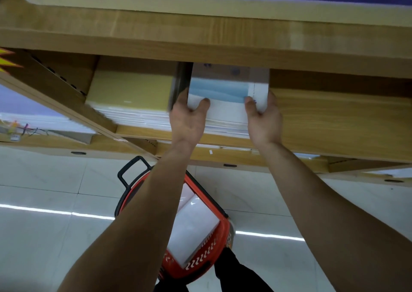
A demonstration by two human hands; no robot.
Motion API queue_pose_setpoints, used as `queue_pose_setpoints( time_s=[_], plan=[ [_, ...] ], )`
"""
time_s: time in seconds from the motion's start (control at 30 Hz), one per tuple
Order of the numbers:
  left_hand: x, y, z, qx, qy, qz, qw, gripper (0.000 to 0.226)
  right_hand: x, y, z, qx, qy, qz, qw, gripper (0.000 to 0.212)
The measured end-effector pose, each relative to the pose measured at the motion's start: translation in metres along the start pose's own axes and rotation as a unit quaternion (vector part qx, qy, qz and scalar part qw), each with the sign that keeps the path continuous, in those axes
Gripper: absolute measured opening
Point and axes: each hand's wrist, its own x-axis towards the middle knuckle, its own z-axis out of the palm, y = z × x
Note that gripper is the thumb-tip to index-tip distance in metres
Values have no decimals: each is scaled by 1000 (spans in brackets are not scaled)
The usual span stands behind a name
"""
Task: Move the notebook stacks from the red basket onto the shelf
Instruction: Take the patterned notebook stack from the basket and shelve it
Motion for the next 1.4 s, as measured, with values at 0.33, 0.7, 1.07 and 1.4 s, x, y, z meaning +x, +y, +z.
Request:
queue_pose_setpoints(
  time_s=[0.33, 0.7, 1.07, 1.4],
  plan=[
    [-4, -6, 8, -47, -10, -30, 998, 41, 11, 1, -5, -39, -23, -20, 999, 42],
    [7, -7, 3, -87, -46, -75, 992, 29, 8, -2, 4, -63, -2, -32, 998, 48],
    [-20, -2, -16, -81, -104, -129, 983, 71, -5, -19, -7, -26, -44, 32, 998, 48],
    [-18, -75, -22, 106, -140, -36, 984, 62, -59, 58, -9, -64, -86, 27, 994, 50]
  ],
)
